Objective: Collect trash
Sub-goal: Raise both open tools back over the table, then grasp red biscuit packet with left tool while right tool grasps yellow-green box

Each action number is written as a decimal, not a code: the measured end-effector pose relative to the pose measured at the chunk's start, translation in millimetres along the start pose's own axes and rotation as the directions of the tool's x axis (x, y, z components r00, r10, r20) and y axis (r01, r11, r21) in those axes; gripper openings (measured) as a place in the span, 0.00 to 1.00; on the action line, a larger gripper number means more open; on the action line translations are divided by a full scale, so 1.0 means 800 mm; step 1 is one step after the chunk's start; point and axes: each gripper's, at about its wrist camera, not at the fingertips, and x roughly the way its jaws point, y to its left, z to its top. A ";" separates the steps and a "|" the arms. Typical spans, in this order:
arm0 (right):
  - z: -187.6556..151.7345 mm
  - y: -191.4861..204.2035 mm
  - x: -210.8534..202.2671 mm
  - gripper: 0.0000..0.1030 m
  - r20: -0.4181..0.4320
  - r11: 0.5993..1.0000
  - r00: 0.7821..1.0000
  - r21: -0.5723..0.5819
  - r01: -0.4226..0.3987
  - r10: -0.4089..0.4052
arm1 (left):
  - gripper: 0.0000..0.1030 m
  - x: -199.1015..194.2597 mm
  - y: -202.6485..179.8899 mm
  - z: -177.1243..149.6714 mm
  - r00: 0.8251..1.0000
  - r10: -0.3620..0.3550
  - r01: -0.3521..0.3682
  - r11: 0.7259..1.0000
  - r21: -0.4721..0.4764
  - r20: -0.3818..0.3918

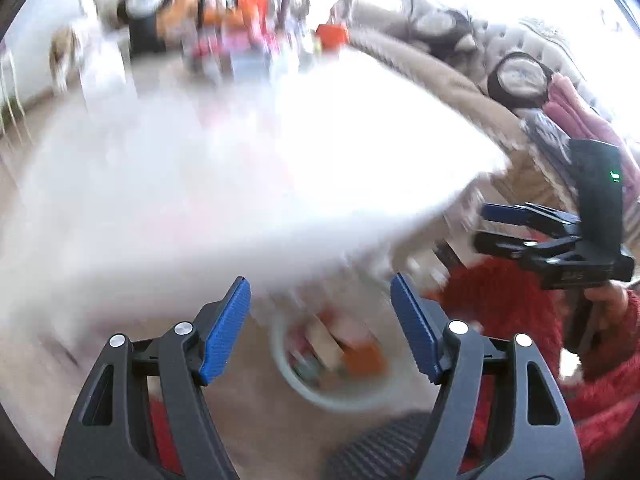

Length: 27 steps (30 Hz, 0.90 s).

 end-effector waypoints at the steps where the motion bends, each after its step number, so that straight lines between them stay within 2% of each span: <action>1: 0.018 -0.006 -0.002 0.76 0.033 1.000 0.999 0.001 -0.005 0.005 | 0.76 -0.002 0.010 0.026 0.998 0.039 -0.041 0.999 0.033 0.045; 4: 0.079 -0.023 0.005 0.76 0.113 0.999 0.993 -0.035 0.026 -0.022 | 0.76 0.014 0.041 0.102 0.984 0.124 -0.139 0.982 0.124 0.126; 9: 0.180 -0.058 0.053 0.76 0.158 0.996 0.987 -0.075 0.049 -0.037 | 0.76 0.086 0.103 0.226 0.992 0.072 -0.095 0.968 0.232 0.105; 12: 0.236 -0.082 0.094 0.76 0.157 0.994 0.985 -0.061 0.086 -0.076 | 0.76 0.127 0.136 0.279 0.996 0.039 -0.058 0.970 0.234 0.084; 14: 0.262 -0.094 0.120 0.76 0.154 0.992 0.983 -0.051 0.112 -0.103 | 0.76 0.155 0.148 0.300 0.998 0.021 -0.036 0.968 0.248 0.061; 17: 0.304 -0.129 0.159 0.76 0.141 0.987 0.977 0.058 0.152 -0.159 | 0.76 0.190 0.155 0.320 1.000 0.007 -0.011 0.954 0.300 0.015; 20: 0.332 -0.146 0.187 0.76 0.134 0.976 0.969 0.106 0.192 -0.206 | 0.76 0.212 0.152 0.332 1.000 -0.012 0.014 0.945 0.328 -0.009; 23: 0.366 -0.154 0.228 0.76 0.111 0.960 0.957 0.117 0.255 -0.268 | 0.76 0.230 0.154 0.344 0.998 -0.043 0.053 0.949 0.311 -0.038; 27: 0.399 -0.170 0.286 0.76 0.060 0.920 0.925 0.148 0.362 -0.374 | 0.76 0.244 0.151 0.345 0.992 -0.096 0.114 0.956 0.271 -0.079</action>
